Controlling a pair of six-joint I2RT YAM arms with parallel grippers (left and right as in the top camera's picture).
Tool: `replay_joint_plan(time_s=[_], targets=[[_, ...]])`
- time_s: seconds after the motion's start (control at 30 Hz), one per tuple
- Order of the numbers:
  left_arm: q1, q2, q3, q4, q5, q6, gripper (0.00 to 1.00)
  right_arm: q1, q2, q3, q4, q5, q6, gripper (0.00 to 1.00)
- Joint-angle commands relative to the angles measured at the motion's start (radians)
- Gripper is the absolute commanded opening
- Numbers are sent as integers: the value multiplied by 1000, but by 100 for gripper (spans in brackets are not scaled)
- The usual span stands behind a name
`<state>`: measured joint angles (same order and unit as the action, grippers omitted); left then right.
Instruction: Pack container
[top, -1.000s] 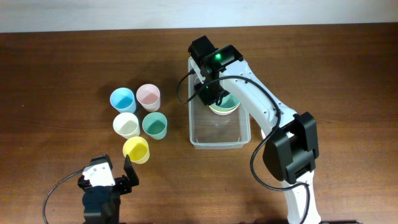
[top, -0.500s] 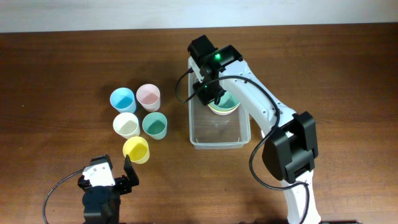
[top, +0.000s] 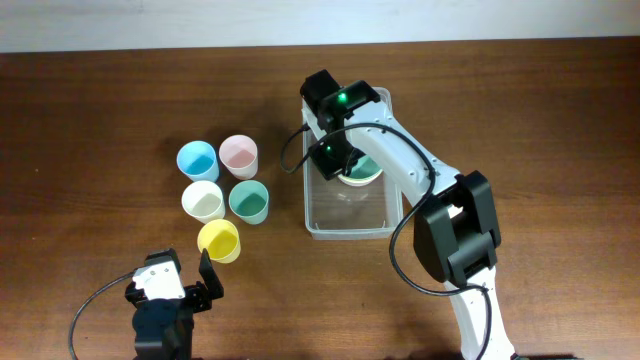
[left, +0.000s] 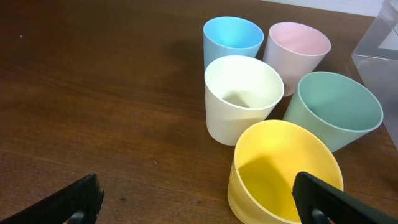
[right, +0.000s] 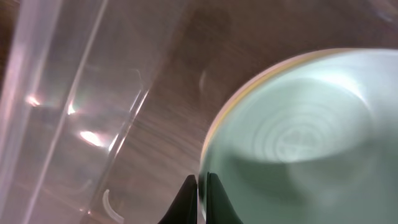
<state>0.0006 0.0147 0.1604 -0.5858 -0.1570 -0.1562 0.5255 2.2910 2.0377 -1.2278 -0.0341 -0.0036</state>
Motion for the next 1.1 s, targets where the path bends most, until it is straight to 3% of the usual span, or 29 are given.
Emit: replay_joint_plan(time_s=[0.0, 0.3, 0.5, 0.8, 1.07], targets=[[2, -8, -5, 2, 7, 16, 99, 5, -21, 75, -42, 35, -7, 3], [2, -8, -5, 2, 7, 16, 99, -5, -114, 145, -270, 35, 44, 12], [2, -8, -5, 2, 7, 16, 99, -29, -108, 56, -286, 35, 119, 11], [2, -8, -5, 2, 7, 16, 99, -92, -108, -133, -192, 34, 216, 11], [2, -8, -5, 2, 7, 16, 99, -135, -107, -282, 68, 9, 222, 11]])
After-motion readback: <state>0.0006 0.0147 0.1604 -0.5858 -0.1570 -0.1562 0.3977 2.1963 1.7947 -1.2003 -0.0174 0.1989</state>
